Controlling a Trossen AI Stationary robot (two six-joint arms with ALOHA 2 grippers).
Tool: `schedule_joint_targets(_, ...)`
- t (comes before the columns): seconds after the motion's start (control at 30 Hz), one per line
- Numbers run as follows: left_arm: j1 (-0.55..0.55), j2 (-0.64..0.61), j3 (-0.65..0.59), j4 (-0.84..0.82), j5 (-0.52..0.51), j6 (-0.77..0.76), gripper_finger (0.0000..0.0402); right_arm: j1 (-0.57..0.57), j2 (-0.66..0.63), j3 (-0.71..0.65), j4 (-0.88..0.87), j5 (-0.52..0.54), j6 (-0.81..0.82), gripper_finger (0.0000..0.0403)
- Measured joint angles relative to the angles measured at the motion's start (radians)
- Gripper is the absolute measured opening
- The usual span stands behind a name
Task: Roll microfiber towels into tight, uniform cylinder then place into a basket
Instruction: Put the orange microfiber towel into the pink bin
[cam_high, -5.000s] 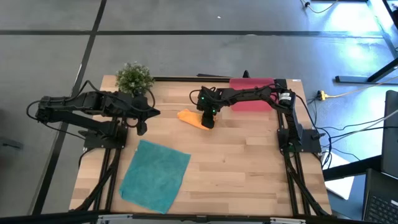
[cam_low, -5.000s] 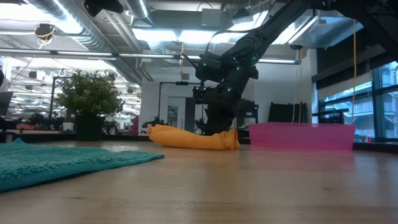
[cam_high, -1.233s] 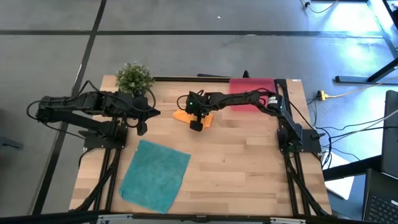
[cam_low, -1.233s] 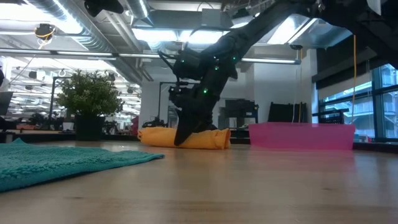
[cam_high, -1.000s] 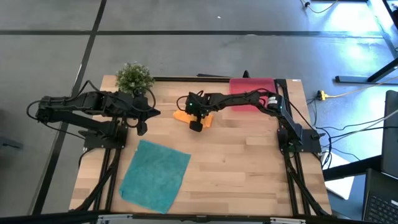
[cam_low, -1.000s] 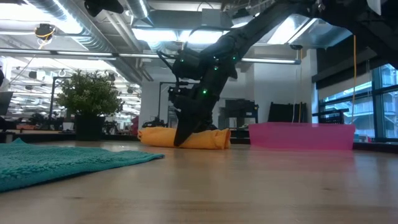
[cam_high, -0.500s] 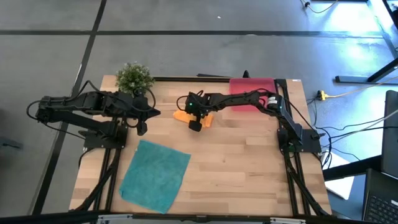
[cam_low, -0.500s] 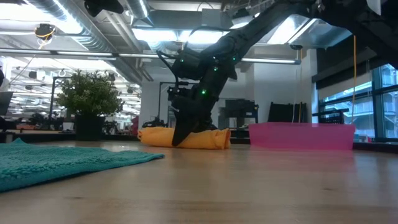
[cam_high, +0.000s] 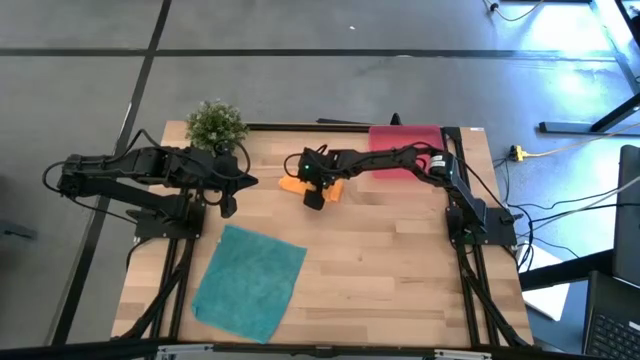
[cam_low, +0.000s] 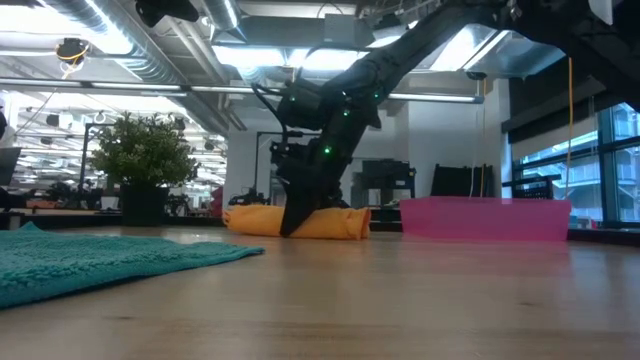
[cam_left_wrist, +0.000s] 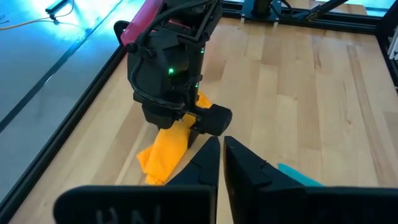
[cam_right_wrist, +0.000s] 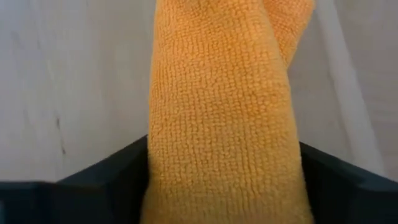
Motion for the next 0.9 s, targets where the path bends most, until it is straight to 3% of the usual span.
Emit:
schedule_joint_targets(0.43,0.000,0.000,0.000,0.000,0.000,0.000,0.0004,-0.008,0.000,0.000,-0.030,-0.054,-0.041,0.0027)
schedule_joint_targets(0.6,0.000,0.000,0.000,0.000,0.000,0.000,0.0003,-0.020,-0.008,0.031,-0.086,-0.087,-0.064,0.0030)
schedule_joint_targets(0.9,0.000,0.000,0.000,0.000,0.000,0.000,0.0015,-0.043,-0.075,0.197,-0.347,-0.090,-0.273,0.0027)
